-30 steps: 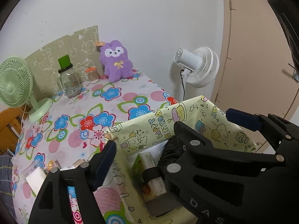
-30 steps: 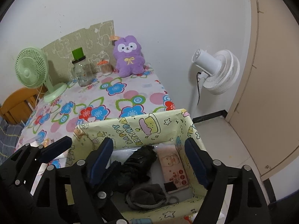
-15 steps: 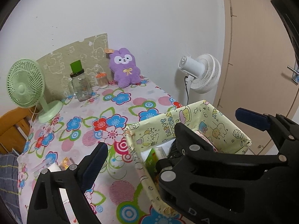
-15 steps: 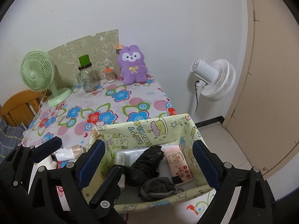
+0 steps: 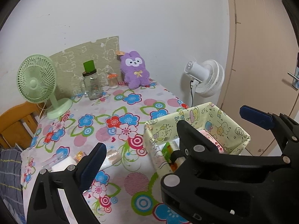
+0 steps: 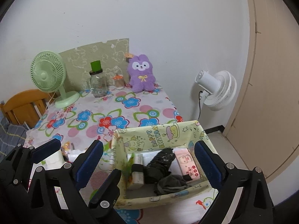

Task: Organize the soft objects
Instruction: 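Open both grippers to release the items into the yellow-green box, then move both grippers back over the table toward the foam block and paper roll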

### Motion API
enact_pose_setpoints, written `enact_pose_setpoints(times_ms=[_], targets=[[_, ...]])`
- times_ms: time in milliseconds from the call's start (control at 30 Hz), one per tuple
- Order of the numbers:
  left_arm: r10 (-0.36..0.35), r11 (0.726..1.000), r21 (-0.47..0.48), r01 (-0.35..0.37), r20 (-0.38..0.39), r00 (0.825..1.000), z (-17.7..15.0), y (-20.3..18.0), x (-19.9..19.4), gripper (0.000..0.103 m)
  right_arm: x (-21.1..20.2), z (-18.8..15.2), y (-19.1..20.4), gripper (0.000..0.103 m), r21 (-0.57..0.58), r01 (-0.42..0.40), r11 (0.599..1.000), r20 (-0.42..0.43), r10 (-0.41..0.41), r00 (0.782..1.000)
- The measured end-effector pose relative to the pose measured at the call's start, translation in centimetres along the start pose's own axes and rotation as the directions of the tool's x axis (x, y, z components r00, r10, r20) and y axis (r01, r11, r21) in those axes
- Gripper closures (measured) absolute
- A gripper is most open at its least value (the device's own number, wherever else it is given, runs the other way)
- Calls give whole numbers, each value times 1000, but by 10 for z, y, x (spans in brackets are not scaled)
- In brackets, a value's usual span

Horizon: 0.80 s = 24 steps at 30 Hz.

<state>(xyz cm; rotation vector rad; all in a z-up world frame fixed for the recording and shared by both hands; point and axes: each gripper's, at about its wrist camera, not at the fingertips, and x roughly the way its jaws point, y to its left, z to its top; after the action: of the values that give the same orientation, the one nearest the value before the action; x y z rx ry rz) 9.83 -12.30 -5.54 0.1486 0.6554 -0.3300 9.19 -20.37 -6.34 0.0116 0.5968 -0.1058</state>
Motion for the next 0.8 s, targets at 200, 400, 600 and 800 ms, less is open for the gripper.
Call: enact_pose_setpoints(times_ms=[200, 400, 600, 800], targets=[[20, 1000, -10, -20, 13, 1000, -3, 17, -12, 5, -8, 2, 19, 3, -9, -18, 1000, 18, 18, 1000], [44, 999, -28, -43, 22, 999, -7, 33, -20, 5, -14, 2, 36, 3, -23, -29, 999, 31, 30, 999], [71, 997, -38, -70, 26, 997, -12, 48, -26, 5, -16, 2, 55, 1, -41, -40, 998, 41, 41, 998], [88, 995, -57, -86, 24, 996, -18, 65, -27, 5, -14, 1, 72, 1, -57, -58, 997, 42, 61, 997]])
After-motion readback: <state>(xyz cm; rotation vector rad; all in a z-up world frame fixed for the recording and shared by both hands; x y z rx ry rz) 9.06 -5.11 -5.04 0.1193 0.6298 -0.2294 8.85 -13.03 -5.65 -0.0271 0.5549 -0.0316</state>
